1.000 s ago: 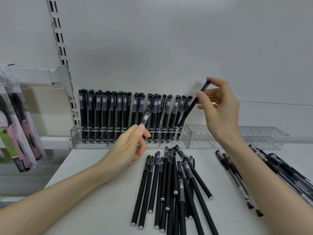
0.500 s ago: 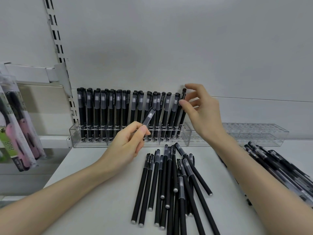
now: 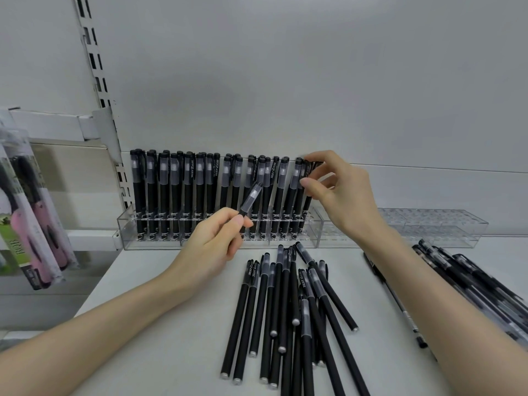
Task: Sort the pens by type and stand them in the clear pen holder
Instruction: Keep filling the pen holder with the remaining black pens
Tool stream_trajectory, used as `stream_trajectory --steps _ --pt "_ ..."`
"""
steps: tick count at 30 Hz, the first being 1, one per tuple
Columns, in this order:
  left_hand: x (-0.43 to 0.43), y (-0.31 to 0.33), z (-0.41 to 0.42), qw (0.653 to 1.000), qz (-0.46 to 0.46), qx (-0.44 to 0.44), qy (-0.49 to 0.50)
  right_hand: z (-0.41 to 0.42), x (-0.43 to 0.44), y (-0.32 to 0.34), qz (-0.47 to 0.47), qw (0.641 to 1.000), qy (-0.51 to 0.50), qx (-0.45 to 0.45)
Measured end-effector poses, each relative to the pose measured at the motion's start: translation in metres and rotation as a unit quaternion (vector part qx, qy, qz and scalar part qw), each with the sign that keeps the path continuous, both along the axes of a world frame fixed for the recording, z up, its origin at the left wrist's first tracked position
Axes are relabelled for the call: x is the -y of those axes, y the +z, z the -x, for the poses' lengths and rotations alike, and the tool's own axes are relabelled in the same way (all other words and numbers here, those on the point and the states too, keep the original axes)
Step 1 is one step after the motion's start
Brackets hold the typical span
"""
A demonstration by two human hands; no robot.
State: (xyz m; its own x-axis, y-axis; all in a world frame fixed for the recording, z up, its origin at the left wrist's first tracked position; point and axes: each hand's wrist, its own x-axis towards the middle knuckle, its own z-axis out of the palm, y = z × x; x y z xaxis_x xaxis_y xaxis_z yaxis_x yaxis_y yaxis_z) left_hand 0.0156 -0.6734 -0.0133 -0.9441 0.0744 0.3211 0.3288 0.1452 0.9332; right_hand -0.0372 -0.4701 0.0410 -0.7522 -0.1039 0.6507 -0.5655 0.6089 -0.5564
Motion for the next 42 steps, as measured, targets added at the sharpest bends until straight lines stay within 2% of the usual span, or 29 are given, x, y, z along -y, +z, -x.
stream_trajectory --steps 2,4,9,14,17,19,23,26,37,42 --pt "0.000 0.000 0.000 1.000 -0.008 0.003 -0.005 -0.006 0.001 0.004 0.009 0.999 -0.024 -0.034" --pt "-0.001 0.000 -0.001 1.000 -0.006 -0.012 -0.022 -0.017 0.008 0.006 0.060 0.997 0.006 -0.046" --pt "-0.003 0.000 -0.006 0.996 -0.008 -0.023 -0.082 -0.035 0.032 -0.004 0.129 0.974 0.165 0.089" --pt "-0.002 -0.002 -0.006 0.993 -0.007 -0.013 -0.121 -0.035 0.036 -0.005 0.180 0.957 0.203 0.098" --pt "0.003 -0.009 -0.003 0.992 0.080 -0.086 -0.054 -0.035 0.023 0.012 0.249 0.947 0.192 0.070" --pt "0.007 -0.011 -0.001 0.971 0.179 -0.158 0.010 -0.034 0.006 0.027 0.271 0.952 0.145 0.014" --pt "0.010 -0.016 0.005 0.894 0.336 -0.280 0.095 -0.026 -0.019 0.032 0.224 0.969 0.021 -0.101" --pt "0.009 -0.021 0.007 0.864 0.405 -0.279 0.107 -0.018 -0.024 0.025 0.196 0.972 -0.018 -0.131" --pt "0.008 -0.027 0.008 0.850 0.444 -0.263 0.110 -0.003 -0.015 0.011 0.150 0.980 -0.003 -0.132" --pt "0.007 -0.026 0.007 0.846 0.445 -0.268 0.116 0.003 -0.012 0.002 0.050 0.995 -0.010 -0.084"
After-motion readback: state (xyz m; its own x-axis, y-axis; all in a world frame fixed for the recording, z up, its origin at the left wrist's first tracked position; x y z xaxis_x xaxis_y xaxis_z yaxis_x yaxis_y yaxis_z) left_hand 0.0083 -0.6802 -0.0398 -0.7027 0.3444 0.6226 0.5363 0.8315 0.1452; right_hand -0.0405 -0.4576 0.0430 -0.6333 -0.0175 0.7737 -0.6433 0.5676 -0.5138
